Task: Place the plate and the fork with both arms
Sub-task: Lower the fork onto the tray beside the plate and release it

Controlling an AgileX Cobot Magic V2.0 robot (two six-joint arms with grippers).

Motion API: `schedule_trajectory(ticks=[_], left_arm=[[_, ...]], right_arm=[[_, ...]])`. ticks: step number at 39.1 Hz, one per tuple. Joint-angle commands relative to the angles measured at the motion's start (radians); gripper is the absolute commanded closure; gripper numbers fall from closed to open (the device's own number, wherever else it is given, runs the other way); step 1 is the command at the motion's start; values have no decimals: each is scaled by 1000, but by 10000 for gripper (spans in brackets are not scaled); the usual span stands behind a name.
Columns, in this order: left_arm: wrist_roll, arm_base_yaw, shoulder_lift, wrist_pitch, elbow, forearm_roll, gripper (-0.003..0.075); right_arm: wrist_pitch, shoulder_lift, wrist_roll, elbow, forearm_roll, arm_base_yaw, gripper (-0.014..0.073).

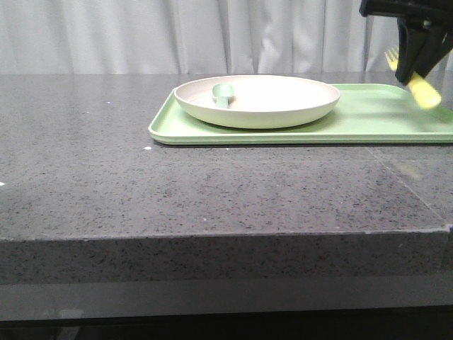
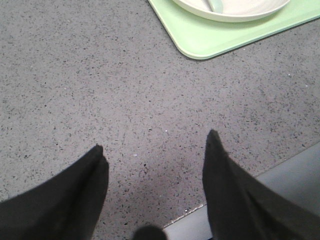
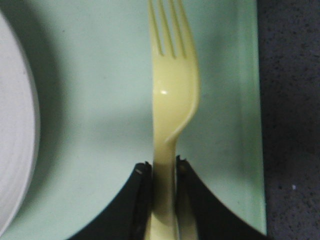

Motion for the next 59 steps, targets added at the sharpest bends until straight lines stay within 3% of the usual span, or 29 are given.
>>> schedule_trajectory(ticks=[1,19,23,33,37,52,59], left_arm=[[2,1,-3,-55,-26,-9,308],[2,1,-3,-55,-26,-9,308],[2,1,-3,-55,-26,-9,308],[2,1,-3,-55,-26,-9,308],[2,1,-3,-55,-26,-9,308],[2,1,-3,-55,-26,-9,308],[2,1,-3,-55,-26,-9,308]], right_arm=[[-77,-34,-59,-11,64,-13,588],[-95,42,-105,-11,108,-13,582],[-96,42,-105,-11,103,-13,507],[-93,42,-105,-17,67,-13,212],[-90,32,-105,-23,67,-13,160],[4,-162,-129,-14,55,0,148],[-19,-367,-183,129,25,44,148]])
